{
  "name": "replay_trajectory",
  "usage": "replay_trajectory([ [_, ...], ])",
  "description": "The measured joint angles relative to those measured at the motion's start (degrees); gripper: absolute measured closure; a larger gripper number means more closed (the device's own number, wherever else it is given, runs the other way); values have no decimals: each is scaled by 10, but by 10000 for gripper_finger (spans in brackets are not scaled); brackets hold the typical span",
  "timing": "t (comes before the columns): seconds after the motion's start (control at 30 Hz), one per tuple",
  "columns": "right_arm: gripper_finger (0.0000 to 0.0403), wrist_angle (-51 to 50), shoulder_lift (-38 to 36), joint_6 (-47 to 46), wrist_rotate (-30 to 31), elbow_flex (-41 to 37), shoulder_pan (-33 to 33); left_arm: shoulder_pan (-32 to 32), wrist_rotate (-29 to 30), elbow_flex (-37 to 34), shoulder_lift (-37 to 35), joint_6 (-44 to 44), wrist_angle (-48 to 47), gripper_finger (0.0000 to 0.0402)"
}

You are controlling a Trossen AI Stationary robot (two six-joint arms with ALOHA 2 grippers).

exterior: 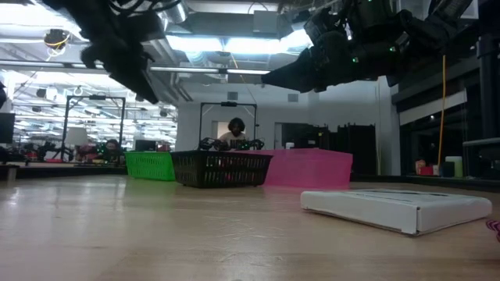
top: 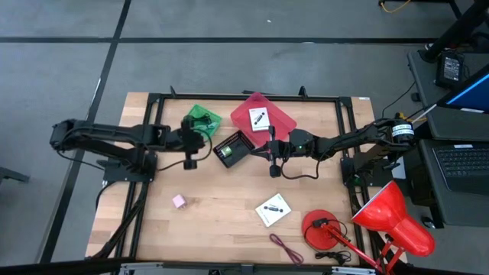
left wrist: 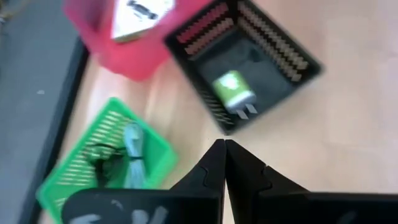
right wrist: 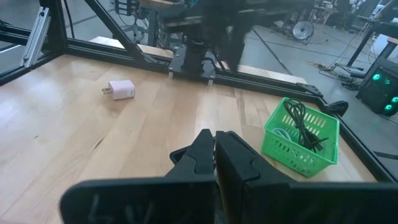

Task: Pick and place items into bin
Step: Put the pink charger adapter into the black bin

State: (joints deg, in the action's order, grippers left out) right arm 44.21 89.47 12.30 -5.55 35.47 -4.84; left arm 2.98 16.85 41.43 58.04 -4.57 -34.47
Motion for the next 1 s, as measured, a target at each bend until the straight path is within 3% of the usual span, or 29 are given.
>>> replay_trajectory([
  [0.23,402,0,0,0,0,0,0,-85,-17,0,0,79,-19,399],
  [0.43,402,0,0,0,1,0,0,-157,-17,47,20,243,-155,400],
  [0.63,402,0,0,1,1,0,0,-237,-22,104,88,340,-240,399],
  [1.0,402,-34,0,2,0,0,0,-375,-31,146,219,464,-234,393],
])
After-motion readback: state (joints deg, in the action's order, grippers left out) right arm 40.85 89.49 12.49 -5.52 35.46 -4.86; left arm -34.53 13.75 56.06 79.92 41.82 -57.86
